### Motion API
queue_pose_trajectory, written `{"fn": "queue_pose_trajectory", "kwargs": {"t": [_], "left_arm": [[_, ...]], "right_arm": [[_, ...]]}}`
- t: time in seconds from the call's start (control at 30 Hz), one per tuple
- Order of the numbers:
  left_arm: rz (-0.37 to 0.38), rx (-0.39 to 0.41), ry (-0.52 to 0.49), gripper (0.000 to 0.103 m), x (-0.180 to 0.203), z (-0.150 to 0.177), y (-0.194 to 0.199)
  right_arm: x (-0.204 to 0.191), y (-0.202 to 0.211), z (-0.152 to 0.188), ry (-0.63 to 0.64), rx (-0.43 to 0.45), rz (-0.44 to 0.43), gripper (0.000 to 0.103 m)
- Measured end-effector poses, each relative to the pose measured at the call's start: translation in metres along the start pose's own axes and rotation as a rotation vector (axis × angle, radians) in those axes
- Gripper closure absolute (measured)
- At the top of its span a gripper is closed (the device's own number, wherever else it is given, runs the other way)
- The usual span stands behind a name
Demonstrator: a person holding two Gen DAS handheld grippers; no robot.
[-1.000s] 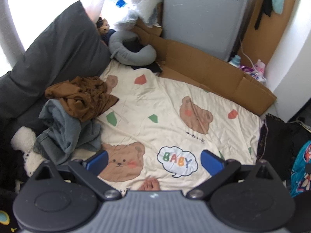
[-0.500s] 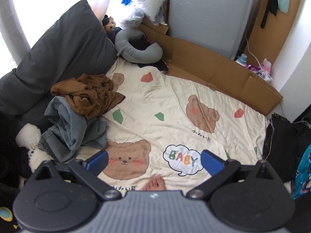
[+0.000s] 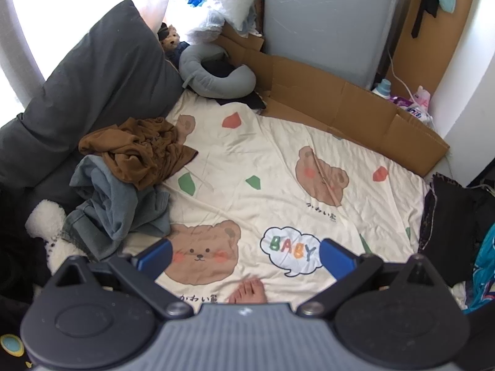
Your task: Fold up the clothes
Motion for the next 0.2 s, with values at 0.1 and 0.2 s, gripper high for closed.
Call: {"fn": "queue_pose_trajectory", "kwargs": {"t": [0.1, 0.2], "left_arm": [[-0.002, 0.001, -0.007, 0.001, 0.0011, 0.0001, -0.0001], [-0.005, 0.003, -0.023, 0.001, 0.0036, 0.0013, 0.0005]], "right_arm": [[0.0, -0.0006, -0.0007, 0.001, -0.003, 0.001, 0.006], [-0.0007, -0.0008, -0.0029, 0.0, -0.005, 0.003, 0.006]]}}
Point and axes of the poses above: each gripper's, at about its wrist camera, not at the fingertips, and y roughly against the way its jaws point, x to its right, z to its underside, the point moved 5 cm from there along -y, roughly the way its jaws point, and after that the axes turned 8 degrees about y, right-handed, at the moved point
